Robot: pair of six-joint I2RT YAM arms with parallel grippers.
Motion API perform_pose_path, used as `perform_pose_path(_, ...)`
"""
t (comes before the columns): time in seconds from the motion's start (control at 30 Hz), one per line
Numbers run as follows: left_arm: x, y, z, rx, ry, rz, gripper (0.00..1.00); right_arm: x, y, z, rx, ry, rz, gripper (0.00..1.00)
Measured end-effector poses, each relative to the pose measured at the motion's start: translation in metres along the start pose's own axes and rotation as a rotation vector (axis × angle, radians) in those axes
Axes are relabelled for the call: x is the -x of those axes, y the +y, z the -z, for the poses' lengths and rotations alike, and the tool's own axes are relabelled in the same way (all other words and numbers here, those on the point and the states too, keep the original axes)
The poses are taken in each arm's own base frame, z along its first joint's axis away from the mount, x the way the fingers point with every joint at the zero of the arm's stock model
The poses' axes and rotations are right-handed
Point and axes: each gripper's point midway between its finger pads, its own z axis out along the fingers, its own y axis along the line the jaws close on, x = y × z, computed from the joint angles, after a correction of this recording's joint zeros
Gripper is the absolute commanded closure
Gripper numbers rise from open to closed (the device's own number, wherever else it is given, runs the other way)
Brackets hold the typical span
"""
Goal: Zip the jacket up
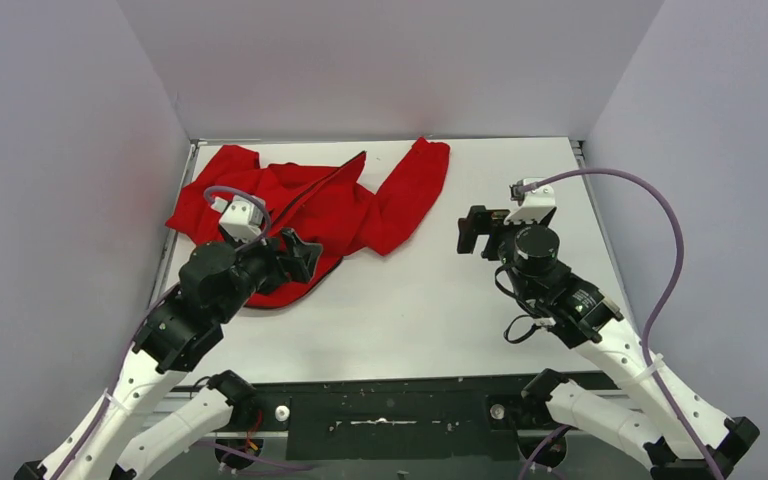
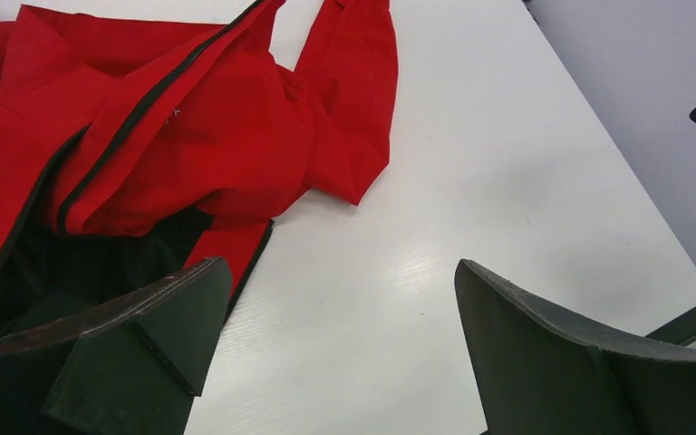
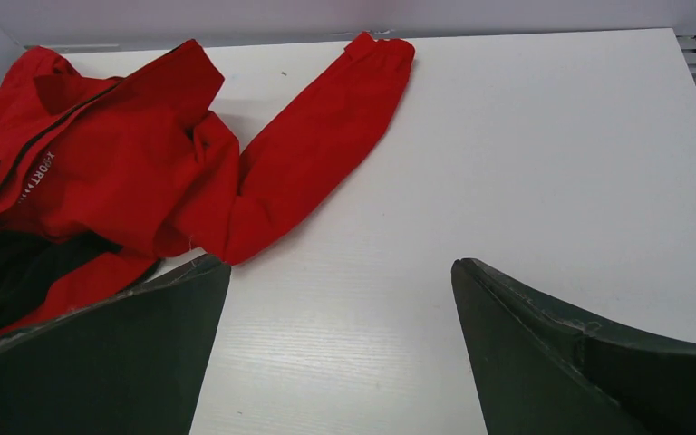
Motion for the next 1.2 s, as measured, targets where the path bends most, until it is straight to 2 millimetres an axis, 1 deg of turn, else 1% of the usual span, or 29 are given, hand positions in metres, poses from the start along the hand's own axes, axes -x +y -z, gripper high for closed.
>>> perform_pose_path(0.1,0.004,0.001,0.003,-0.010,-0.032,0.003,0.03,0.003,0.002,-0.001,0.006,-0.020,-0.004,0.00)
perform_pose_path(0.23,-0.001,0.010,0.001,0.021,-0.035,0.005,0.03,-0.004,0.009,-0.013,0.017,0.005,0.020,0.00)
perform_pose_path(0.4,-0.002,0.029,0.003,0.084,-0.059,0.022,0.03,-0.022,0.029,-0.035,0.073,0.059,0.058,0.00)
perform_pose_path(0.47,0.001,0.036,0.005,0.108,-0.077,0.036,0.03,-0.028,0.038,-0.044,0.099,0.075,0.067,0.00)
perform_pose_path(0.57,0.006,0.048,0.009,0.144,-0.105,0.057,0.03,-0.044,0.050,-0.060,0.128,0.115,0.080,0.00)
perform_pose_path(0.67,0.008,0.059,0.011,0.176,-0.124,0.074,0.03,-0.065,0.065,-0.079,0.162,0.175,0.099,0.00)
perform_pose_path(0.77,0.007,0.064,0.013,0.192,-0.132,0.087,0.03,-0.079,0.083,-0.093,0.205,0.216,0.106,0.00)
perform_pose_path(1.03,0.008,0.068,0.015,0.205,-0.145,0.102,0.03,-0.095,0.137,-0.131,0.330,0.243,0.043,0.00)
perform_pose_path(1.2,0.009,0.070,0.015,0.208,-0.149,0.107,0.03,-0.120,0.163,-0.152,0.357,0.290,-0.030,0.00)
